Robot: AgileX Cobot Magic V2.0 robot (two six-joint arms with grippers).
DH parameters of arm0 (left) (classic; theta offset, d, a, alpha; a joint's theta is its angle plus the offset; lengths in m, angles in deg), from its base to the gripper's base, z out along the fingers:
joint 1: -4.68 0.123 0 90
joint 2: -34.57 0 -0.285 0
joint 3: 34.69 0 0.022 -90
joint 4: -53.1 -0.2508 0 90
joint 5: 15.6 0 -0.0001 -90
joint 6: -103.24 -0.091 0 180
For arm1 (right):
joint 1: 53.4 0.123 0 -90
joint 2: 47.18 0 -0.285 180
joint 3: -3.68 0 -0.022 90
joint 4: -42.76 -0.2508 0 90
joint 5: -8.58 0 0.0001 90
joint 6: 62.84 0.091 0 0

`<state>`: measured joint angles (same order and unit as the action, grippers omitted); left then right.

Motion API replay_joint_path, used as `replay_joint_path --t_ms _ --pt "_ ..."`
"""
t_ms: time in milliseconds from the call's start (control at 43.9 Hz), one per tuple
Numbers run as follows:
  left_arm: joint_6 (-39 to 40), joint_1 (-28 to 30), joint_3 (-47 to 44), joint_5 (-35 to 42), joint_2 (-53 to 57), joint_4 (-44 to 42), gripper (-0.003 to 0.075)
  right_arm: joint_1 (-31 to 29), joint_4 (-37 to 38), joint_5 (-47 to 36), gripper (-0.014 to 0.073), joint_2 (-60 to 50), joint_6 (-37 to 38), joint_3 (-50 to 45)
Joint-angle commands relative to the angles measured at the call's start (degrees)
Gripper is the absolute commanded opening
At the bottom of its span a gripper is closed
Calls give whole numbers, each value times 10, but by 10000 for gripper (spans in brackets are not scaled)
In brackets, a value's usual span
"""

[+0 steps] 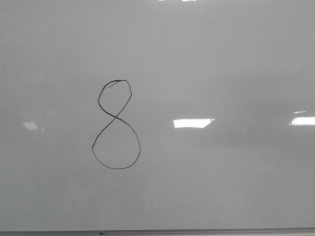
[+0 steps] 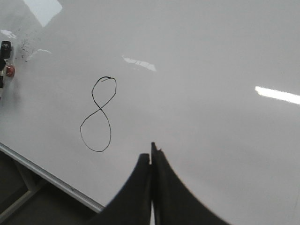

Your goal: Write number 8 on whiteboard

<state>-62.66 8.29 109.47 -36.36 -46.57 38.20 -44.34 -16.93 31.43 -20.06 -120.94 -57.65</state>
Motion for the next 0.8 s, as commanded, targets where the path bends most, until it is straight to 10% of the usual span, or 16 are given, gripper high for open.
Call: replay_joint_path --t_ms 0,410,774 --pt "3 -9 1 19 92 3 456 -4 -20 -25 -69 1 0 15" --pt "3 -111 -132 19 391 33 -18 -4 -20 -25 -69 1 0 15" --pt "3 -134 -167 20 526 33 -21 -4 -20 -25 -69 1 0 15"
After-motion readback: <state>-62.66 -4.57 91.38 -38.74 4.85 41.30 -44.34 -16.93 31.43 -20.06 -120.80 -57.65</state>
